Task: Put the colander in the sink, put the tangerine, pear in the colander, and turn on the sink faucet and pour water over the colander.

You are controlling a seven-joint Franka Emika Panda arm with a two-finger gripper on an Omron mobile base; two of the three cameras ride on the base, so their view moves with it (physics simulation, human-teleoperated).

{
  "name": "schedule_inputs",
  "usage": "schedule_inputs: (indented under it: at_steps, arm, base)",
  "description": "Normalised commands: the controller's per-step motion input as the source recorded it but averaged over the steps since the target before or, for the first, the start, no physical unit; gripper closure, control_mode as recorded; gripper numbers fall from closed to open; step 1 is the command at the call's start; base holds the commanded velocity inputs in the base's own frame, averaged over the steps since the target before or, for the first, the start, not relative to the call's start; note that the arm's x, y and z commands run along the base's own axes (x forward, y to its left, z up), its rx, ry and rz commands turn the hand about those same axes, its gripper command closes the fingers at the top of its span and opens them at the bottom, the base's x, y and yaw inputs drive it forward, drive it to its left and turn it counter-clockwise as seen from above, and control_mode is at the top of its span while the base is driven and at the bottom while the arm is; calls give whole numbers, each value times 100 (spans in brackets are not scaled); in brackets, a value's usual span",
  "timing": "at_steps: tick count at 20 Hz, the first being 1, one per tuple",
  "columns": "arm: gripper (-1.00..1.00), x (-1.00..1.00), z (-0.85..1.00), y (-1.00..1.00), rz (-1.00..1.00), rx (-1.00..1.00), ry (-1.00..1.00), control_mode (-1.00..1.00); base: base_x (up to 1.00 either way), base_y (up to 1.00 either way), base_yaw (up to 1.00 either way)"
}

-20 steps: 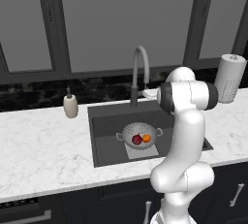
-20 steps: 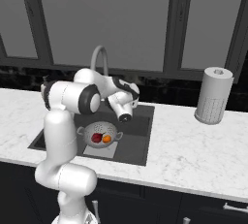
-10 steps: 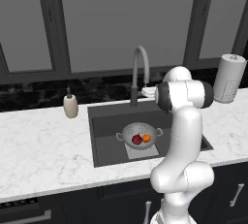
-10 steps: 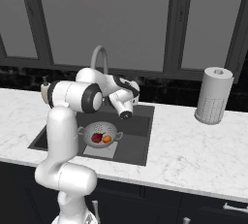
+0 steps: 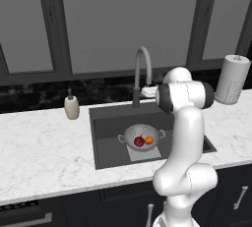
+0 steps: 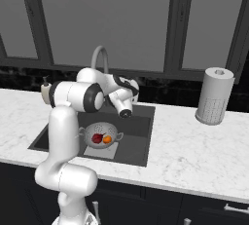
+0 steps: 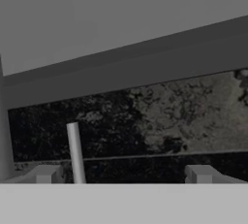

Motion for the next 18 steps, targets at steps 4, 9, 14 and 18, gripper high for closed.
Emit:
schedule_inputs:
  at_steps: [4,9,14,18]
  arm:
    - [-100,12,0,8,0,0,0,-100]
    - [-100,10,0,5,0,0,0,-100]
    - [-100,3,0,0,0,0,0,-100]
    - [-100,0,0,0,0,0,0,-100]
  base:
    - [0,0,0]
    - [0,0,0]
    - [0,0,0]
    - [0,0,0]
